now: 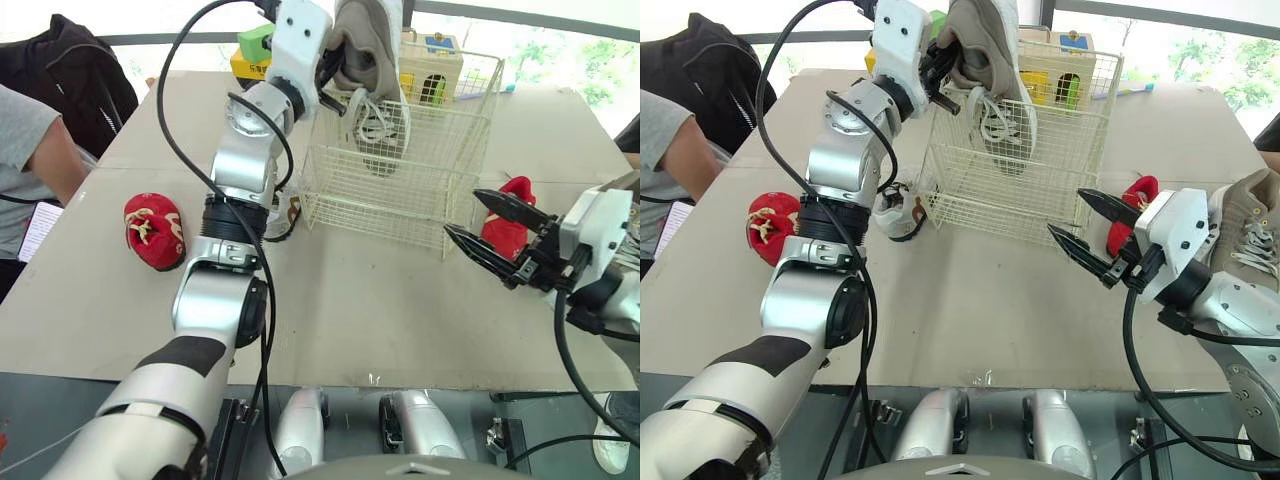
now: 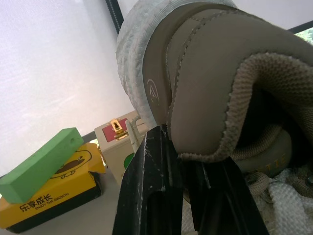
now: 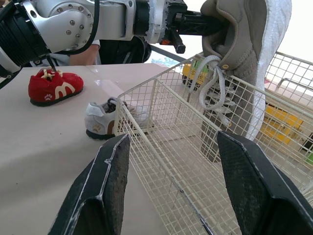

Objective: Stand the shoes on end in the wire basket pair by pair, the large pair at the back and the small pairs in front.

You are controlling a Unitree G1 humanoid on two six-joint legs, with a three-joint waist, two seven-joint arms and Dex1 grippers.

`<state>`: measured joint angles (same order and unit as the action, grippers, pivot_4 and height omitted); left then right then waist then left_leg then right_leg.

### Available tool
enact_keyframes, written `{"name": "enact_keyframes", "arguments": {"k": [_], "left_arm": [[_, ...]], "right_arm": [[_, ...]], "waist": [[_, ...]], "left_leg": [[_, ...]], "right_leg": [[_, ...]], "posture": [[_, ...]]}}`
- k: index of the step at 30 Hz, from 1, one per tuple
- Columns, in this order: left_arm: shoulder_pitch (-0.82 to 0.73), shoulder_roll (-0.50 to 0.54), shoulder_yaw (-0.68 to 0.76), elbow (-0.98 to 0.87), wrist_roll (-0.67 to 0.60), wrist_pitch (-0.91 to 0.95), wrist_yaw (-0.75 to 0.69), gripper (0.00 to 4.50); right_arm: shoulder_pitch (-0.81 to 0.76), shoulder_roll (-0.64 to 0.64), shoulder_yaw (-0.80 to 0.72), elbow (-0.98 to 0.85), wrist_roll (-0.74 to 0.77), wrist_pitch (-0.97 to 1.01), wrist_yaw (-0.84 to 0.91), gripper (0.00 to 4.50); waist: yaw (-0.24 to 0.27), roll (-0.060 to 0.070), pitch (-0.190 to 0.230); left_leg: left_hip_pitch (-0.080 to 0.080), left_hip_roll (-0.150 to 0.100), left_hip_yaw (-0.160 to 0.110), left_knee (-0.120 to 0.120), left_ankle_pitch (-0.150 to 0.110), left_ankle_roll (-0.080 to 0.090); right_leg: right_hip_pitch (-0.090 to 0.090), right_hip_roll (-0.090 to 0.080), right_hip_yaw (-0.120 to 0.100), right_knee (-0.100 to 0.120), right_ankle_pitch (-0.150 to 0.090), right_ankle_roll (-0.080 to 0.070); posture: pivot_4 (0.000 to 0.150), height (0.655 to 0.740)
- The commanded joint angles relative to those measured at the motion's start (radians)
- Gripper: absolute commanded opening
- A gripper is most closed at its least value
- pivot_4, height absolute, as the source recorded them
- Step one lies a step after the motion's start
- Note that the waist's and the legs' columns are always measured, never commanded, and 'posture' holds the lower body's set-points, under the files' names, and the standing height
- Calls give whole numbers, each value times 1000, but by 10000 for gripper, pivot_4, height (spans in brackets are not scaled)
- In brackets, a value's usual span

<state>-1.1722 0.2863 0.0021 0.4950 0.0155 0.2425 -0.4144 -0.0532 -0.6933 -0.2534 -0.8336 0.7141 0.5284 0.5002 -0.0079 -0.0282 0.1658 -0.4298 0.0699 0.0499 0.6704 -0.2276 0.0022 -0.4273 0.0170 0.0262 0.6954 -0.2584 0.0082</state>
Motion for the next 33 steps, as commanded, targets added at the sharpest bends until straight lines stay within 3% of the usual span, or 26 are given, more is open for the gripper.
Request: {"name": "enact_keyframes", "arguments": {"k": [1, 4, 7, 11, 18, 20, 23, 26, 29, 33], "left_arm": [[23, 43, -66, 26, 45, -23, -65, 52], [27, 84, -90, 31, 77, -69, -81, 52], [43, 102, -98, -11, 56, -64, -142, 13949], [73, 128, -2, -131, -22, -47, -133, 31932], [163, 100, 249, -332, -394, 153, -193, 31932], [211, 87, 294, -413, -556, 266, -253, 31932], [341, 112, 256, -603, -794, 493, -378, 31932], [505, 184, 153, -795, -935, 624, -524, 31932], [569, 186, 103, -876, -997, 666, -528, 31932], [632, 210, 9, -916, -948, 617, -607, 31932]], "right_arm": [[-3, 4, -15, -19, 3, -24, 2, 26151], [3, 6, -17, -20, 4, -25, 3, 26151], [9, 4, -22, -19, 7, -26, 5, 26151], [16, -2, -34, -9, 17, -12, 2, 26151], [4, -26, -72, 54, 56, 57, -35, 26151], [-4, -26, -96, 93, 26, 60, -61, 26151], [10, -56, -153, 155, -23, 88, -95, 26151], [37, -132, -197, 199, -94, 144, -108, 26151], [84, -253, -280, 232, -99, 308, -88, 26151], [25, -376, -363, 391, 1, 544, -20, 26151]], "waist": [[-1, 0, 0], [-7, 0, 0], [-6, 1, 0], [-3, 0, 0], [-4, 1, 0], [-4, 1, 0], [-3, 1, 0], [-3, 1, 0], [-2, 2, 0], [-7, 2, -1]], "left_leg": [[0, 0, 0, 0, 0, 0], [1, 0, 0, 0, 0, 0], [1, 0, 0, 0, 0, 0], [0, 1, 0, 0, 0, 0], [0, 1, -1, 1, 0, 0], [1, 1, 0, 1, 0, 0], [-1, 1, -1, 1, 1, -2], [-1, 2, -1, 1, 3, -4], [0, 1, -1, 0, 2, -4], [3, 1, -1, 1, 0, 0]], "right_leg": [[0, 0, 0, 0, 0, 0], [0, 1, 1, 0, 0, 0], [0, 1, 1, 0, 0, 0], [0, 0, 0, 1, 0, 0], [0, 0, 1, 1, 0, 0], [0, 0, 1, 1, 0, 0], [0, -1, 2, 1, 0, 0], [0, -2, 3, 1, 0, 0], [0, -2, 4, 1, 0, 0], [3, 0, 3, 1, 0, 0]], "posture": [[1500, 7400], [1500, 7400], [1500, 7400], [1500, 7400], [1500, 7400], [1500, 7400], [1500, 7400], [1500, 7400], [1500, 7400], [1500, 7400]]}}
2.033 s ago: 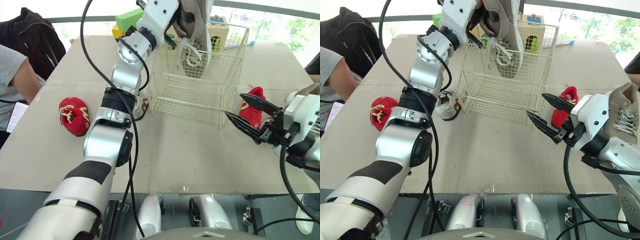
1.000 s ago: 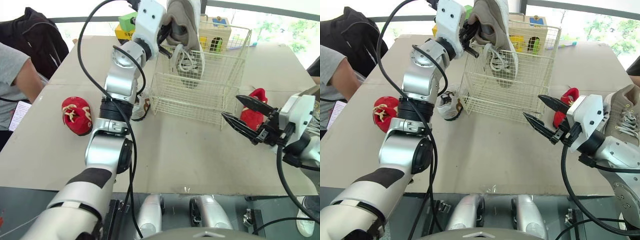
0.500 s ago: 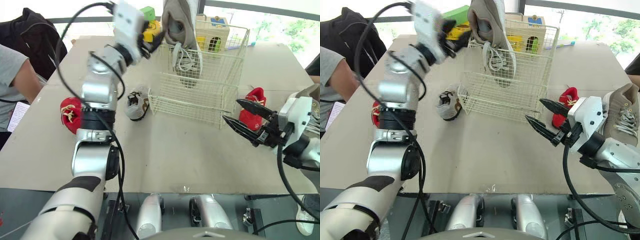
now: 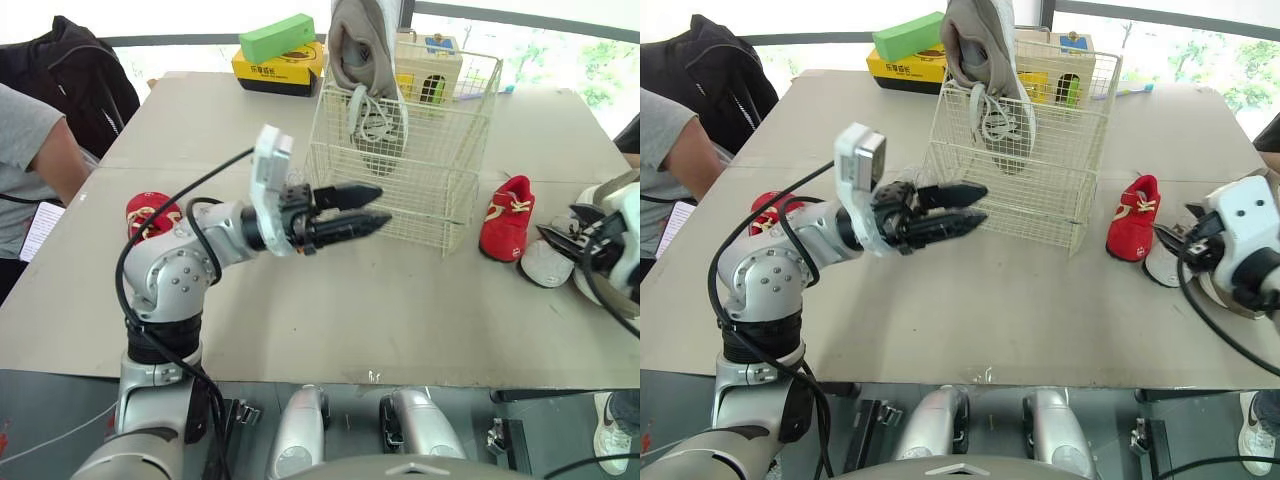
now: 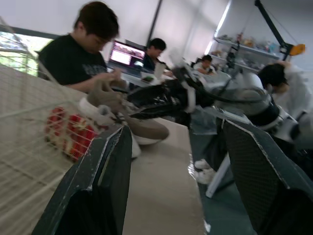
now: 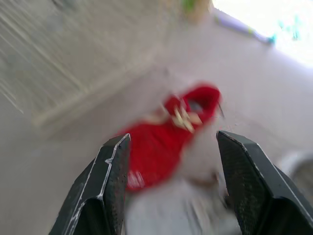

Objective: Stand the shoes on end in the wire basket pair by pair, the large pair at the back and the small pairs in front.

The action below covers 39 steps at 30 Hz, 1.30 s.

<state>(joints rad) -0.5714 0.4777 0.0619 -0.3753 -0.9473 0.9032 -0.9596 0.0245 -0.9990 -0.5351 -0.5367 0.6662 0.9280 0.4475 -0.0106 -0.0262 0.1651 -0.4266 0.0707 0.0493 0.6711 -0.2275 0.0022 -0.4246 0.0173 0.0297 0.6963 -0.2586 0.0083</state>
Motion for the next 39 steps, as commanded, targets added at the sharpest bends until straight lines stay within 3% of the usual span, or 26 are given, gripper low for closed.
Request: {"name": "enact_keyframes", "arguments": {"k": [1, 3, 7, 12, 16, 22, 27, 30, 33, 39], "left_arm": [[43, 20, -76, -58, 32, -60, -74, 31932], [65, 26, -108, -59, 58, -96, -99, 31932], [82, 15, -134, -64, 62, -126, -110, 31932], [85, 0, -166, -79, 77, -160, -109, 31932], [100, 10, -155, -101, 75, -163, -82, 31932], [132, 39, -145, -141, 79, -168, -49, 31932], [124, 43, -117, -153, 37, -168, -42, 31932], [113, 42, -151, -123, 110, -216, -50, 32288], [98, 31, -157, -113, 98, -212, -55, 32288], [85, 61, -147, -101, 98, -209, -92, 32288]], "right_arm": [[-69, -100, -84, 152, 35, 169, 39, 26151], [-140, -146, -49, 289, 9, 226, 31, 26151], [-278, -195, 30, 529, -18, 267, 71, 26151], [-454, -277, 282, 896, -158, 97, 277, 26151], [-633, -241, 436, 1127, -306, 6, 296, 26151], [-666, -195, 514, 1190, -389, 47, 315, 26151], [-551, -151, 468, 1002, -336, 173, 326, 26151], [-499, -128, 459, 926, -342, 161, 318, 33188], [-543, -75, 402, 1032, -375, 134, 231, 44471], [-632, -4, 328, 1150, -405, 85, 132, 44471]], "waist": [[-6, 0, 0], [-10, 0, 0], [-8, 1, 0], [-7, 1, 0], [-10, 2, 0], [-10, 2, 0], [-5, 2, 0], [-4, 1, 0], [-18, -1, -1], [-36, -2, -2]], "left_leg": [[6, 0, 1, -1, 0, 0], [15, 0, 1, -3, 0, 1], [14, 0, 2, -3, 0, 1], [14, 0, 7, -3, -1, 1], [14, 0, 11, -3, -2, 3], [13, 1, 11, -3, -2, 2], [13, 1, 11, -3, -2, 2], [13, 1, 10, -3, -2, 2], [14, 2, 11, -3, -2, 2], [16, 2, 12, -3, -2, 2]], "right_leg": [[4, 0, 1, 0, 0, 0], [12, 1, 5, -1, -2, 2], [11, 1, 6, -2, -2, 3], [10, 2, 9, -3, -2, 2], [8, 1, 13, -3, -2, 2], [7, 2, 13, -2, -2, 3], [7, 2, 13, -2, -2, 3], [8, 2, 12, -3, -3, 3], [8, 3, 13, -3, -3, 3], [9, 4, 15, -2, -2, 4]], "posture": [[1500, 7400], [1500, 7400], [1500, 7400], [1500, 7400], [1500, 7400], [1500, 7400], [1500, 7400], [1500, 7400], [1500, 7400], [1500, 7400]]}}
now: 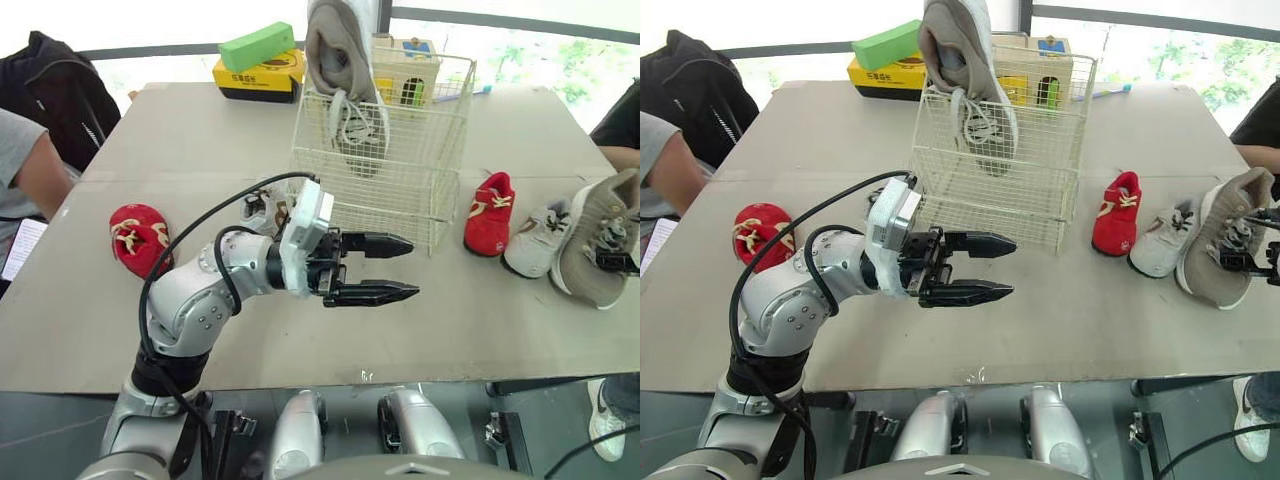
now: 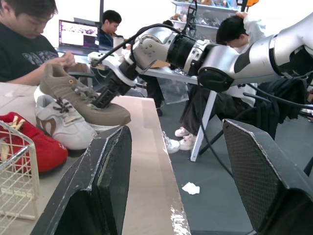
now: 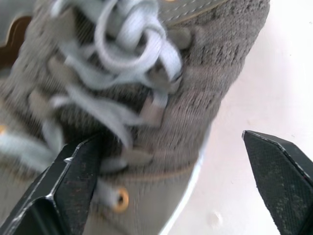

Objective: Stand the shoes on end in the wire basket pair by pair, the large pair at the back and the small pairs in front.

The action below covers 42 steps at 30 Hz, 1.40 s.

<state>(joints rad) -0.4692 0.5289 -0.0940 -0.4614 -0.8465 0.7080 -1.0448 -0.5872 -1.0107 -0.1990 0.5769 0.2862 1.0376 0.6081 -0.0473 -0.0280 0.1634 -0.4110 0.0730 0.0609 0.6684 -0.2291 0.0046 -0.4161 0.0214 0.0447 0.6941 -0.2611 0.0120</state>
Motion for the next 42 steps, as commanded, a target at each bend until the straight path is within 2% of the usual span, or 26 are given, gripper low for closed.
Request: {"name": "enact_keyframes", "arguments": {"k": [1, 2, 5, 9, 11, 13, 14, 17, 22, 24, 26, 29, 33, 35, 37, 41, 42], "left_arm": [[-21, 16, 3, -17, 23, -17, 11, 32288], [-24, 18, -3, -16, 60, -26, 39, 32288], [-30, -1, -10, -23, 120, -38, 117, 32288], [24, -6, -23, -110, 180, -53, 203, 32288], [53, -19, -19, -136, 173, -48, 238, 32288], [68, -27, -21, -148, 168, -48, 251, 32288], [71, -32, -20, -150, 160, -47, 255, 32288], [79, -31, -9, -143, 143, -48, 245, 32288], [85, -33, 20, -112, 117, -63, 232, 32288], [94, -39, 38, -96, 107, -71, 233, 32288], [106, -47, 56, -88, 111, -90, 241, 32288], [120, -73, 82, -81, 105, -93, 284, 32288], [147, -141, 128, -80, 172, -138, 439, 32288], [148, -157, 133, -75, 205, -165, 472, 32288], [158, -162, 143, -81, 214, -209, 462, 32288], [199, -177, 245, -130, 85, -233, 458, 32288], [217, -177, 273, -143, 86, -260, 462, 32288]], "right_arm": [[-29, 10, -6, 58, -31, -36, -30, 44471], [-37, 13, -7, 79, -33, -47, -28, 44471], [-63, 15, -14, 138, -32, -85, -9, 36965], [-73, 22, -17, 185, -31, -114, 8, 18560], [-57, 35, -39, 174, -19, -144, 13, 11010], [-43, 40, -57, 162, -11, -147, 12, 1434], [-30, 45, -72, 146, -5, -148, 10, 236], [17, 61, -155, 71, 31, -161, -14, 236], [63, 102, -399, -200, 129, -171, -109, 236], [0, 112, -476, -319, 186, -136, -163, 236], [-118, 116, -485, -417, 231, -121, -211, 236], [-287, 147, -432, -458, 263, -104, -259, 236], [-679, 380, -244, -286, 201, -370, -283, 236], [-757, 427, -211, -193, 149, -457, -300, 236], [-855, 508, -189, -58, 127, -632, -294, 236], [-961, 634, -123, 211, 32, -970, -308, 236], [-961, 660, -110, 262, 9, -1044, -314, 236]], "waist": [[1, 0, 0], [1, -1, 0], [3, -1, 0], [3, -2, -1], [2, -3, -1], [3, -3, -1], [3, -4, -1], [3, -4, -1], [1, 0, 1], [2, 10, 4], [-5, 21, 6], [-11, 23, 6], [-31, 21, 7], [-37, 19, 6], [-21, 16, 6], [-6, 15, 7], [-7, 15, 7]], "left_leg": [[0, 0, 0, 0, 0, 0], [0, 0, 0, 0, 0, 0], [0, -1, 2, 0, 0, 0], [0, -2, 4, 0, -1, 2], [1, -2, 5, 0, -2, 4], [1, -2, 7, 0, -3, 4], [1, -1, 7, 0, -3, 4], [2, -1, 8, 0, -3, 4], [3, -1, 10, -1, -3, 4], [2, -1, 10, -1, -3, 4], [0, -2, 12, -1, -3, 4], [-3, -4, 12, -3, -3, 4], [-3, 0, 11, -5, -3, 4], [-2, -2, 9, -5, -3, 4], [-3, -1, 6, -5, -3, 4], [-7, -2, 12, -7, -3, 4], [-8, -2, 13, -8, -3, 4]], "right_leg": [[0, 0, 0, 0, 0, 0], [0, 0, 0, 0, 0, 0], [0, 0, 3, -1, 0, 0], [1, 0, 7, -2, 1, 2], [1, 0, 10, -2, 1, 2], [1, 0, 10, -3, 1, 2], [1, 0, 11, -2, 1, 2], [1, 0, 12, -2, 1, 3], [0, 0, 14, -2, 2, 3], [-3, 0, 18, 0, 2, 4], [-7, 1, 21, 1, 3, 6], [-15, 3, 26, 2, 5, 9], [-16, 8, 28, 0, 5, 8], [-17, 12, 35, 1, 7, 7], [-17, 13, 33, 1, 9, 2], [-22, 10, 33, -1, 9, 2], [-23, 9, 34, -2, 9, 2]], "posture": [[1500, 7400], [1500, 7400], [1500, 7400], [1500, 7400], [1500, 7400], [1500, 7400], [1500, 7400], [1500, 7400], [1500, 7400], [1500, 7400], [1500, 7400], [1500, 7400], [1500, 7400], [1500, 7400], [1500, 7400], [1500, 7400], [1500, 7400]]}}
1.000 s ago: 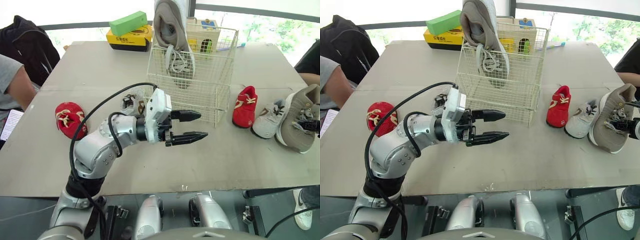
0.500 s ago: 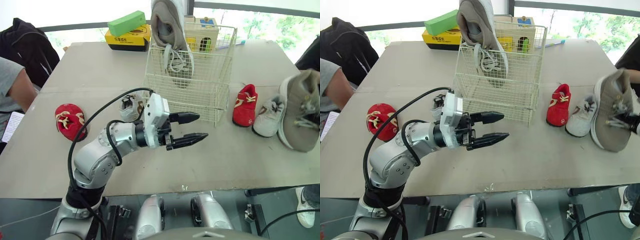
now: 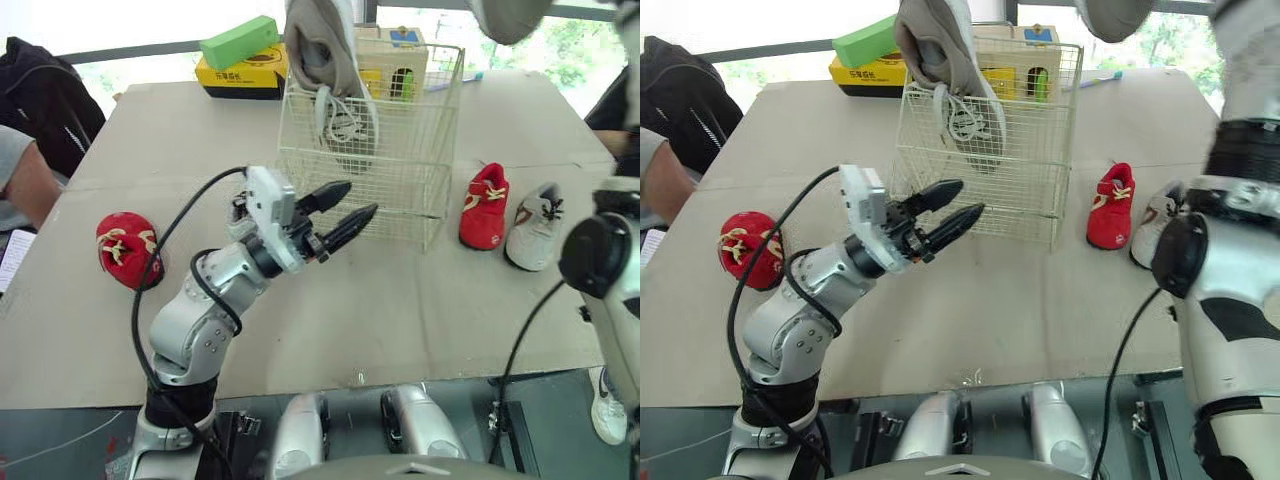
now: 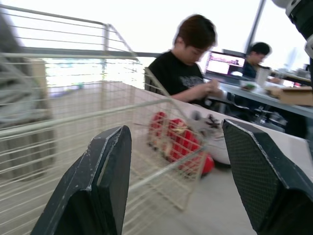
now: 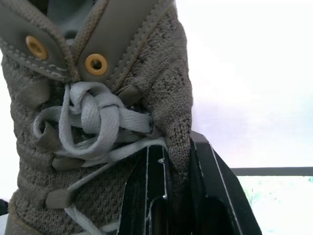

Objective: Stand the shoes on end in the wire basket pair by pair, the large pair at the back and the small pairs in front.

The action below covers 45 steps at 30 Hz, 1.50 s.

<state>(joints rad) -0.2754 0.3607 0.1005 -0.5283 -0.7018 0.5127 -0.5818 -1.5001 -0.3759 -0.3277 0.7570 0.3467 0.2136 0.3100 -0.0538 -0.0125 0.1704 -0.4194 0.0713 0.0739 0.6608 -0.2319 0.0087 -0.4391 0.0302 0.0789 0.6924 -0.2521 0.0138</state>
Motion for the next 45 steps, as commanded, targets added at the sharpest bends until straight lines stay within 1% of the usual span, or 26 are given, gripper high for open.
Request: {"name": "enact_keyframes", "arguments": {"k": [1, 3, 4, 6, 9, 13, 16, 20, 23, 25, 26, 27, 29, 32, 33, 38, 43, 45], "left_arm": [[41, 0, 98, -84, -52, -82, -3, 32288], [76, 27, 117, -93, -46, -104, -31, 32288], [90, 40, 129, -93, -51, -105, -37, 32288], [112, 71, 150, -78, -52, -112, -53, 32288], [120, 93, 160, -73, -56, -120, -61, 32288], [123, 104, 161, -79, -55, -124, -50, 32288], [127, 112, 167, -76, -52, -128, -43, 32288], [130, 119, 160, -68, -41, -132, -35, 32288], [130, 124, 156, -62, -35, -129, -35, 32288], [128, 128, 154, -53, -30, -129, -37, 32288], [128, 130, 154, -53, -32, -129, -36, 32288], [125, 131, 150, -51, -32, -127, -35, 32288], [120, 131, 141, -48, -34, -120, -34, 32288], [120, 135, 134, -49, -35, -115, -31, 32288], [119, 136, 133, -48, -36, -113, -30, 32288], [118, 134, 124, -53, -40, -104, -22, 32288], [113, 133, 120, -48, -42, -98, -21, 32288], [113, 131, 118, -44, -41, -96, -22, 32288]], "right_arm": [[-43, 44, 30, 125, -71, -281, -19, 236], [-25, 72, 49, 184, -102, -374, -23, 236], [-9, 84, 57, 206, -115, -423, -26, 236], [32, 117, 65, 249, -133, -510, -37, 236], [109, 142, 110, 321, -217, -637, -121, 236], [161, 171, 123, 368, -246, -670, -192, 236], [206, 208, 117, 316, -232, -672, -215, 236], [332, 271, 130, 171, -226, -649, -250, 236], [411, 303, 129, 91, -213, -601, -263, 236], [453, 319, 132, 42, -202, -572, -264, 236], [473, 324, 135, 17, -202, -558, -266, 7276], [491, 329, 139, -7, -202, -544, -267, 10259], [536, 344, 153, -82, -186, -490, -241, 20082], [600, 352, 174, -213, -173, -415, -217, 34982], [618, 348, 182, -255, -172, -388, -208, 39086], [695, 313, 219, -453, -164, -244, -161, 39086], [746, 245, 260, -626, -156, -102, -91, 39086], [734, 191, 269, -700, -161, -19, -60, 39086]], "waist": [[0, -1, 0], [5, -1, 0], [11, -1, 0], [17, -1, 0], [17, -2, -1], [16, -4, -2], [14, -5, -2], [12, -5, -2], [11, -7, -4], [11, -11, -8], [11, -12, -10], [9, -13, -11], [9, -14, -12], [12, -15, -12], [12, -15, -12], [14, -15, -12], [10, -15, -12], [9, -15, -11]], "left_leg": [[-2, 1, 0, 0, 0, 0], [-8, 1, 1, 0, 0, 0], [-13, 0, 2, 0, 2, -4], [-13, 1, 2, 0, 3, -4], [-14, 0, 2, 0, 3, -4], [-12, -1, 1, 2, 2, -3], [-12, 0, 0, 5, 0, 0], [-11, 0, -1, 7, 0, 0], [-11, 1, -2, 7, 0, 0], [-11, 1, -2, 7, 0, 0], [-10, 1, -3, 6, 0, 0], [-10, 2, -2, 6, 0, 0], [-7, 2, -2, 6, 0, 0], [1, 1, -2, 6, 0, 1], [3, 1, -2, 6, 0, 1], [4, 1, -2, 4, 0, 1], [4, 1, -2, 2, 0, 1], [4, 1, -2, 2, 0, 1]], "right_leg": [[-2, -1, 0, 0, 0, 0], [-7, -4, 0, 0, 0, 0], [-10, -5, -1, 0, 0, 0], [-10, -7, -3, 0, 0, 1], [-10, -8, -6, -1, 0, 1], [-7, -9, -7, 2, 0, 1], [-7, -8, -8, 3, 0, 1], [-5, -7, -8, 4, 0, 1], [-5, -7, -8, 4, 0, 1], [-5, -7, -8, 4, 0, 1], [-5, -7, -8, 4, 0, 1], [-4, -7, -8, 4, 0, 1], [-3, -7, -8, 4, 0, 1], [6, -8, -8, 3, 0, 0], [8, -8, -9, 2, -1, 0], [8, -7, -9, 2, -1, 0], [7, -7, -8, 2, -1, 0], [6, -7, -8, 2, -1, 0]], "posture": [[1500, 7400], [1500, 7400], [1500, 7400], [1500, 7400], [1500, 7400], [1500, 7400], [1500, 7400], [1500, 7400], [1500, 7400], [1500, 7400], [1500, 7400], [1500, 7400], [1500, 7400], [1500, 7400], [1500, 7400], [1500, 7400], [1500, 7400], [1500, 7400]]}}
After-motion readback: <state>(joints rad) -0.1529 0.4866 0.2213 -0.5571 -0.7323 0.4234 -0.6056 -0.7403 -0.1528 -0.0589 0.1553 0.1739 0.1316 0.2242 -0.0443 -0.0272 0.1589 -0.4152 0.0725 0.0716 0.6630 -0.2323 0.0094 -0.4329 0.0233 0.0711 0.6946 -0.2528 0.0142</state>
